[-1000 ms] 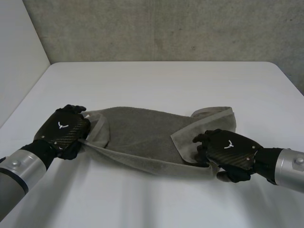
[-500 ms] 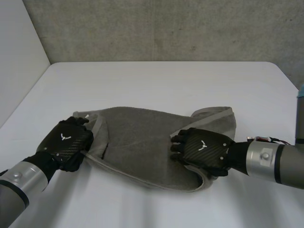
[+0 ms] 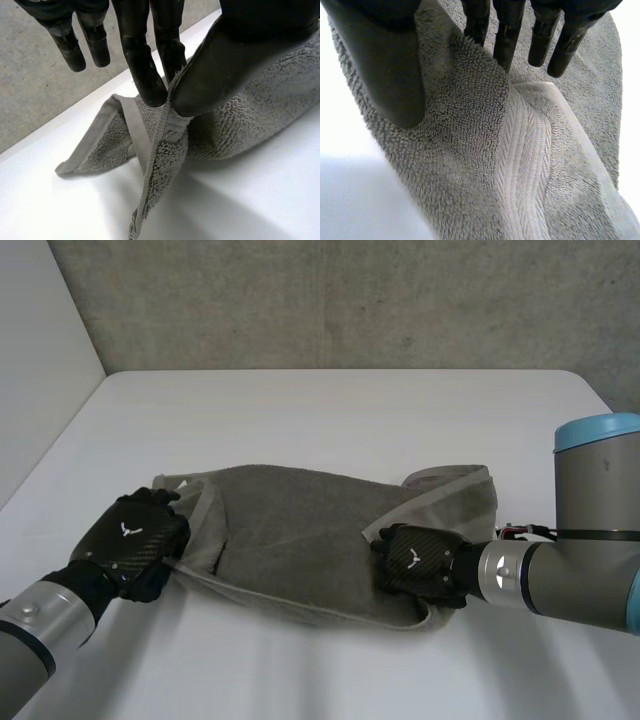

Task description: Fold the towel.

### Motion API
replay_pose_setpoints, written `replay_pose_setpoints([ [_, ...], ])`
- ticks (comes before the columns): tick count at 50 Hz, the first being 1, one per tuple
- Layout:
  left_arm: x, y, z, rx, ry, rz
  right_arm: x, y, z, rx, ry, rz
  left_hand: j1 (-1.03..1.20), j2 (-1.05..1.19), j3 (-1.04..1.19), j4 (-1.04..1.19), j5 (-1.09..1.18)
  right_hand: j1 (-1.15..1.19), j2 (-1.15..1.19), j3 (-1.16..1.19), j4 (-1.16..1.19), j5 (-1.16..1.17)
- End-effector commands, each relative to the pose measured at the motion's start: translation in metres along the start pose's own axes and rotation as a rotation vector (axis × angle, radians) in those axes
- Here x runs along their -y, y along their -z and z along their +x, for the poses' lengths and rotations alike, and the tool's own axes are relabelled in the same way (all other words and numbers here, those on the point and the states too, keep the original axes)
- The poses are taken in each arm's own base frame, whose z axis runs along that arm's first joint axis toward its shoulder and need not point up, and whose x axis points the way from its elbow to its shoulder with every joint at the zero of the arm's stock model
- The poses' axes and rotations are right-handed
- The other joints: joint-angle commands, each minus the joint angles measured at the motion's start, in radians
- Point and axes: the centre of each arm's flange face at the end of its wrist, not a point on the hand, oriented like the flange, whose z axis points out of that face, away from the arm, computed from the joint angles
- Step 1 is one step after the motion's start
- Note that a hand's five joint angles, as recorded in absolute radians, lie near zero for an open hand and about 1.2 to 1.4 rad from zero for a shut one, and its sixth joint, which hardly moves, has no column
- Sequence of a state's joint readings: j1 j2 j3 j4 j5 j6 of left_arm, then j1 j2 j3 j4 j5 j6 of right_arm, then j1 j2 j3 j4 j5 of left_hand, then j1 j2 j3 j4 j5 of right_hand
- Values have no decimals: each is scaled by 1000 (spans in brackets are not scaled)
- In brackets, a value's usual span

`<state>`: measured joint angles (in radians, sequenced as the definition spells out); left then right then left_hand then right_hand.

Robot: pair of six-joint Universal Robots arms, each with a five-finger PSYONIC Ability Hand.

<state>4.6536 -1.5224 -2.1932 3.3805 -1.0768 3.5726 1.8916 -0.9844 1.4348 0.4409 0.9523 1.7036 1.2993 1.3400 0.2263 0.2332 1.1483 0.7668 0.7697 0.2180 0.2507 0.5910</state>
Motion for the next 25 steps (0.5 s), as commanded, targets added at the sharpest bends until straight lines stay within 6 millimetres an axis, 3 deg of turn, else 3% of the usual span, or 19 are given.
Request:
replay_pose_setpoints([
  [1,0,-1,-5,14,3,-2,1,17,9,-50,6,-25,97,56,-52,-59,73,76,73,-43,-76,77],
  [8,0,-1,-6,20,5,-2,-30,40,20,-115,-67,-104,97,56,-52,-59,73,140,137,-43,-76,141],
  [19,-2,0,-5,17,8,-8,-35,73,14,-170,-106,-145,97,56,-52,-59,73,354,351,-43,-76,355],
  [25,-2,0,-5,18,7,-7,-43,75,12,-185,-127,-137,97,56,-52,-59,73,504,501,-43,-76,506],
])
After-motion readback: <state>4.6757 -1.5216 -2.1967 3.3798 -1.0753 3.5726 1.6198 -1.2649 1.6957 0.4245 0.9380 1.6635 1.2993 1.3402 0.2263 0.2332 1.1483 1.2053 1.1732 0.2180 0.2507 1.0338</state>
